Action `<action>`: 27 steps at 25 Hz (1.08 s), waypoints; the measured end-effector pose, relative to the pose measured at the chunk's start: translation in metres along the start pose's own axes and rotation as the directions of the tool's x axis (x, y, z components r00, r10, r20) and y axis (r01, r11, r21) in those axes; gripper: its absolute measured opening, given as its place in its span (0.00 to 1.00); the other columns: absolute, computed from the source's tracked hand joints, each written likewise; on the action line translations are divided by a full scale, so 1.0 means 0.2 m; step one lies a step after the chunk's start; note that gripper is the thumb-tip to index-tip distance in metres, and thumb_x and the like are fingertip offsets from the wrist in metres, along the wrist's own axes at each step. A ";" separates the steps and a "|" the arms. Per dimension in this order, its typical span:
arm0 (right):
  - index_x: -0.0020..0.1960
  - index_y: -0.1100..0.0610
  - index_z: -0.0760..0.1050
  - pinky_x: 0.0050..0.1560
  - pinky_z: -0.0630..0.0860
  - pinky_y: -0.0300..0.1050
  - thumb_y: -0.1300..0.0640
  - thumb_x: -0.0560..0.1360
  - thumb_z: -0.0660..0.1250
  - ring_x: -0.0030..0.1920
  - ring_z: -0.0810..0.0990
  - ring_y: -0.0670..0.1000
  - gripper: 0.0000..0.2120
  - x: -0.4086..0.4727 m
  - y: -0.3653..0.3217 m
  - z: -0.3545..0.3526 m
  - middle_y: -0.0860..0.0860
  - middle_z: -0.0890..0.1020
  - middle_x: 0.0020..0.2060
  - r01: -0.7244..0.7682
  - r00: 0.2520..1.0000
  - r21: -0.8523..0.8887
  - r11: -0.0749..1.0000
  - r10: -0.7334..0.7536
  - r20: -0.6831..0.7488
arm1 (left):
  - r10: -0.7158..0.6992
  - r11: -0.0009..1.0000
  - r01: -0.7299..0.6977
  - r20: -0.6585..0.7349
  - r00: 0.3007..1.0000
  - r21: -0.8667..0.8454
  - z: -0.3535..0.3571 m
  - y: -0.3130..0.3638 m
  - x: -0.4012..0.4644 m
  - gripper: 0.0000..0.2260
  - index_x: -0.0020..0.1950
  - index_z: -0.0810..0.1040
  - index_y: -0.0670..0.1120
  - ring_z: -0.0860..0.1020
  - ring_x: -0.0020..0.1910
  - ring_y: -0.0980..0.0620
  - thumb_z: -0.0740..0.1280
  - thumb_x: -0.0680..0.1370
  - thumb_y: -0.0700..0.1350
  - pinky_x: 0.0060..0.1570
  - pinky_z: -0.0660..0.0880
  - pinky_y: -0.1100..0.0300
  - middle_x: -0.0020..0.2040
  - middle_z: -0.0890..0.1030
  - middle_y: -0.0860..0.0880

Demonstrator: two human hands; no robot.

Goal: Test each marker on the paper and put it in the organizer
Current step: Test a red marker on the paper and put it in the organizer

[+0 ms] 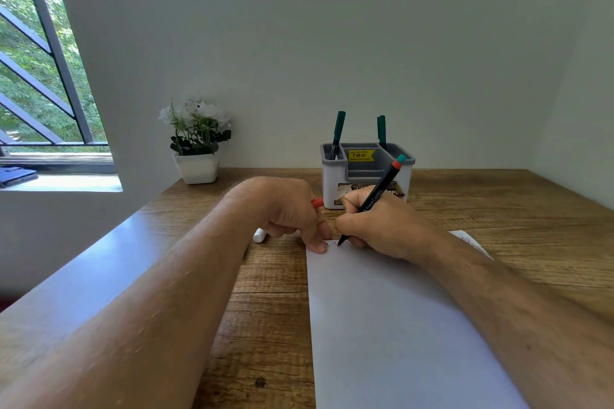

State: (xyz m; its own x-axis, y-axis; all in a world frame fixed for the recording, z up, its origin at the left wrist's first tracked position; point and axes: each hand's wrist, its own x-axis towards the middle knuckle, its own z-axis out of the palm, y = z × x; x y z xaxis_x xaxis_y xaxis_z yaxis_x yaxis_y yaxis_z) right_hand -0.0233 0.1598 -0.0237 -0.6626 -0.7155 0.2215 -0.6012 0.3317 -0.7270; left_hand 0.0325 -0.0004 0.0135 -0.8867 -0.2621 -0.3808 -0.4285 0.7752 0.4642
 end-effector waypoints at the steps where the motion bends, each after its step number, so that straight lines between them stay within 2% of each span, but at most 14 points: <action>1: 0.29 0.54 0.69 0.36 0.72 0.48 0.57 0.69 0.70 0.30 0.74 0.48 0.14 0.00 0.00 0.00 0.53 0.77 0.27 0.001 1.000 -0.004 1.000 -0.001 0.001 | -0.002 1.000 0.002 0.000 1.000 -0.001 0.00 0.00 0.00 0.05 0.40 0.85 0.51 0.63 0.20 0.57 0.79 0.69 0.43 0.21 0.61 0.67 0.23 0.71 0.54; 6: 0.31 0.54 0.73 0.32 0.72 0.43 0.54 0.68 0.70 0.29 0.76 0.44 0.10 0.00 -0.01 0.01 0.51 0.80 0.27 -0.027 0.999 -0.052 0.998 0.025 -0.033 | 0.003 1.000 -0.003 -0.001 1.000 0.002 0.00 0.00 0.00 0.05 0.41 0.85 0.51 0.63 0.19 0.57 0.79 0.69 0.43 0.21 0.61 0.67 0.24 0.71 0.54; 11: 0.30 0.55 0.71 0.37 0.75 0.49 0.55 0.69 0.70 0.31 0.76 0.49 0.12 0.00 0.00 0.00 0.53 0.78 0.28 -0.008 1.000 -0.029 1.000 0.008 -0.024 | 0.007 1.000 -0.007 0.001 1.000 -0.003 0.00 0.00 -0.01 0.06 0.43 0.85 0.50 0.63 0.19 0.57 0.78 0.69 0.43 0.20 0.61 0.67 0.28 0.72 0.52; 17: 0.30 0.53 0.74 0.33 0.73 0.45 0.55 0.69 0.69 0.27 0.76 0.43 0.10 0.00 0.00 0.00 0.49 0.80 0.25 -0.011 1.000 -0.051 0.999 0.010 -0.009 | 0.003 1.000 -0.003 0.010 1.000 -0.012 0.00 0.00 0.00 0.05 0.41 0.85 0.51 0.61 0.19 0.57 0.78 0.69 0.43 0.20 0.60 0.67 0.23 0.71 0.54; 21: 0.30 0.53 0.72 0.34 0.74 0.46 0.55 0.69 0.69 0.29 0.76 0.46 0.11 0.00 0.00 0.00 0.50 0.79 0.26 -0.011 0.999 -0.041 0.999 0.009 -0.041 | 0.006 1.000 -0.006 0.003 1.000 -0.005 0.00 0.00 0.00 0.06 0.43 0.85 0.51 0.62 0.19 0.57 0.78 0.69 0.43 0.20 0.61 0.67 0.23 0.71 0.54; 27: 0.29 0.53 0.71 0.35 0.74 0.48 0.55 0.69 0.70 0.29 0.75 0.47 0.13 0.00 0.00 0.00 0.51 0.77 0.25 0.009 1.000 -0.018 1.000 -0.008 0.012 | 0.002 1.000 -0.002 0.009 1.000 -0.014 0.00 0.00 0.00 0.06 0.43 0.85 0.50 0.62 0.21 0.57 0.78 0.69 0.42 0.20 0.60 0.67 0.24 0.71 0.53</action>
State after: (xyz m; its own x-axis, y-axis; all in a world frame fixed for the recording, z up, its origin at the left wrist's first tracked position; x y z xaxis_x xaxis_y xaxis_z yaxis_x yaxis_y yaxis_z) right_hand -0.0237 0.1610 -0.0242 -0.6519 -0.7258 0.2195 -0.6148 0.3364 -0.7133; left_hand 0.0324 -0.0006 0.0128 -0.8860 -0.2551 -0.3873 -0.4291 0.7675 0.4763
